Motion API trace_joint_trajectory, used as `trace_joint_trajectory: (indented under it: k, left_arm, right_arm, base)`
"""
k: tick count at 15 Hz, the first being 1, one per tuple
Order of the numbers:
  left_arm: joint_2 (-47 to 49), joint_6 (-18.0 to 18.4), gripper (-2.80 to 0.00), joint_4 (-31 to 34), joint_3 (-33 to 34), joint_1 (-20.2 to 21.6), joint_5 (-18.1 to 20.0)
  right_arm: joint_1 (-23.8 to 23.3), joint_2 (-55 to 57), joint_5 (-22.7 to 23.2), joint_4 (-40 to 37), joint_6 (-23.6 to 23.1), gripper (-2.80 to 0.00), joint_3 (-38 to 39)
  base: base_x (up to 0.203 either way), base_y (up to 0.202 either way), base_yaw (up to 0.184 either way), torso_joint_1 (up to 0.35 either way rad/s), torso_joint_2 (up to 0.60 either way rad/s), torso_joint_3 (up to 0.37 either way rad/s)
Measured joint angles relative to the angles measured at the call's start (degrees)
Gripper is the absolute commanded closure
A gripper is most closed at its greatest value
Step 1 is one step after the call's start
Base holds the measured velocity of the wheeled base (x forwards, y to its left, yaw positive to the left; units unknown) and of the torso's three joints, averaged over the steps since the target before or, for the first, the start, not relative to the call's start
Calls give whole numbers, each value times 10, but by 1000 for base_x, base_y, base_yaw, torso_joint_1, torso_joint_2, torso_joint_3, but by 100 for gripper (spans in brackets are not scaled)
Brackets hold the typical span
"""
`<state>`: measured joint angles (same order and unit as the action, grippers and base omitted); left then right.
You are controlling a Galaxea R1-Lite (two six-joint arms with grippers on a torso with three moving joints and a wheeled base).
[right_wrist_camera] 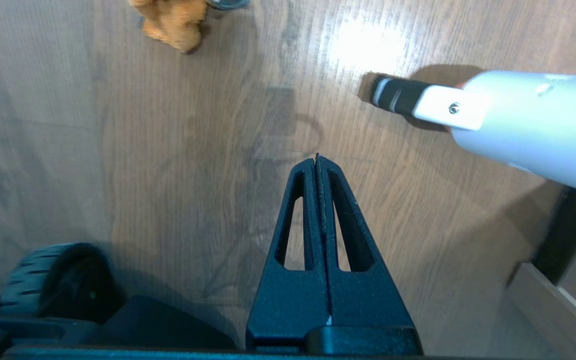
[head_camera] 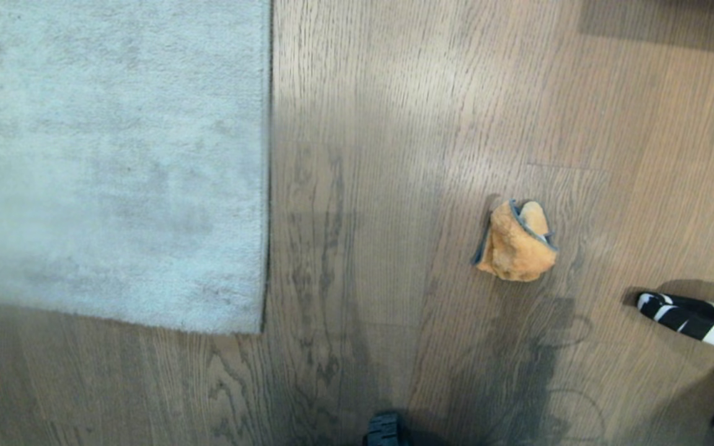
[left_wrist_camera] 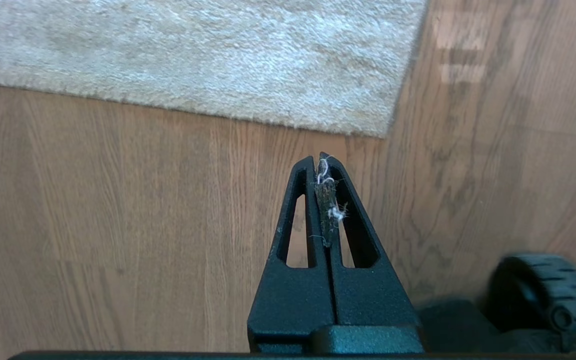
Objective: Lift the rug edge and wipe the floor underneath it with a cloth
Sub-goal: Lift up the carpet
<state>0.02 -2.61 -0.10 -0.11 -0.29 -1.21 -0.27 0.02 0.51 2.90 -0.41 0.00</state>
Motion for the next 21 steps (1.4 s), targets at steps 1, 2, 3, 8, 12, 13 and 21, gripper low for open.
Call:
trace_joint_trajectory:
  k: [1, 2, 3, 8, 12, 13, 21]
  left_arm:
    - [0, 0, 0, 0, 0, 0, 0]
    - [0, 0, 0, 0, 0, -1, 0]
    - [0, 0, 0, 0, 0, -1, 0]
    - [0, 0, 0, 0, 0, 0, 0]
    - [0, -1, 0, 0, 0, 0, 0]
    - [0, -1, 0, 0, 0, 0, 0]
    - [0, -2, 0, 1, 0, -1, -1]
  right_arm:
    - [0, 0, 0, 1, 0, 0, 0]
    - [0, 0, 0, 1, 0, 0, 0]
    - [0, 0, 0, 0, 0, 0, 0]
    - [0, 0, 0, 1, 0, 0, 0]
    - [0, 0, 0, 1, 0, 0, 0]
    - [0, 0, 0, 1, 0, 0, 0]
    - [0, 0, 0, 1, 0, 0, 0]
  base:
    - [0, 0, 0, 0, 0, 0]
    - [0, 0, 0, 0, 0, 0]
    - [0, 0, 0, 0, 0, 0]
    - [0, 0, 0, 0, 0, 0]
    - [0, 0, 0, 0, 0, 0]
    - [0, 0, 0, 0, 0, 0]
    - [0, 0, 0, 0, 0, 0]
